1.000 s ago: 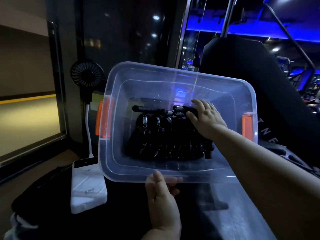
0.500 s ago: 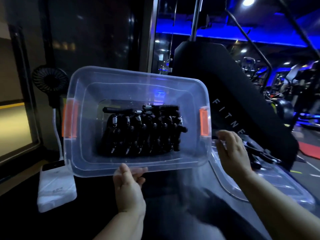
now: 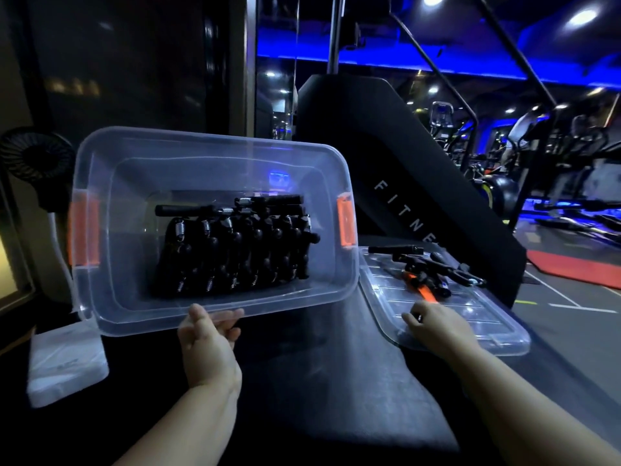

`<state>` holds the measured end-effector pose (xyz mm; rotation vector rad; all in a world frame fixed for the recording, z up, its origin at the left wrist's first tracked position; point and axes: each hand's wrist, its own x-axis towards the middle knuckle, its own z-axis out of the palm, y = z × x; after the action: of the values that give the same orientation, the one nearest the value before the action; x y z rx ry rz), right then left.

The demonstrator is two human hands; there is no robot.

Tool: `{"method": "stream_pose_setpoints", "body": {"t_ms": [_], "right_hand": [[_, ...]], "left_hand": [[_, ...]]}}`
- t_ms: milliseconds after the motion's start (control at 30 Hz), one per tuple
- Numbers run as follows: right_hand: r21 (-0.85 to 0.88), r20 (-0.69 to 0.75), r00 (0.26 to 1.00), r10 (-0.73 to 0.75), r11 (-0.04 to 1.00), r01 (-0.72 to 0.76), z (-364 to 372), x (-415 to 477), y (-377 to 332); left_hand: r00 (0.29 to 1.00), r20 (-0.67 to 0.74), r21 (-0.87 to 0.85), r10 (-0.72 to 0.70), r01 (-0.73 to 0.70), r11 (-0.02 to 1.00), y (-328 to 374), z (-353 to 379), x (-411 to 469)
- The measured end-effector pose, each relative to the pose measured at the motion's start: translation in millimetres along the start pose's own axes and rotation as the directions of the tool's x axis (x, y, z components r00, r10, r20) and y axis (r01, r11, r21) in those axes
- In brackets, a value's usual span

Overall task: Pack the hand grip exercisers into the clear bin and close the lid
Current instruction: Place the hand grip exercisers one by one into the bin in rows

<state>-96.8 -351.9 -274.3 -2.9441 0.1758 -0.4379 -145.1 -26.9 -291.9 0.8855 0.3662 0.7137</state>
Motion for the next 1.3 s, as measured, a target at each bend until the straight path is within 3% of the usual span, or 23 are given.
{"method": "stream_pose_setpoints", "body": {"t_ms": [300,633,967,1200,1300], "right_hand": [[0.008,0.066,0.997,0.031,0.999,-0.031,-2,-7,-3],[-0.063,0.095,0.986,-0.138,0.987,0.145,-4,-41,-16],[-0.042,0.219,0.964,-0.154,0.985,0.167,-19,-61,-24],[0.052,0.212,0.962,-0.173,0.985,0.166,-25,-64,-25],[0.153,0.136,0.975,-0.174,0.976,0.153,-27,-61,-19]], "left_hand": [[1.0,0.001,0.006,0.017,-0.017,1.0,-1,-1,-1],[1.0,-0.002,0.0,0.014,-0.014,1.0,1,-1,-2],[1.0,-0.011,0.002,0.016,-0.016,1.0,1,-1,-3],[1.0,0.0,-0.01,0.002,-0.002,1.0,0,-2,-2],[1.0,-0.002,-0.006,-0.001,0.001,1.0,0,-3,-2]]}}
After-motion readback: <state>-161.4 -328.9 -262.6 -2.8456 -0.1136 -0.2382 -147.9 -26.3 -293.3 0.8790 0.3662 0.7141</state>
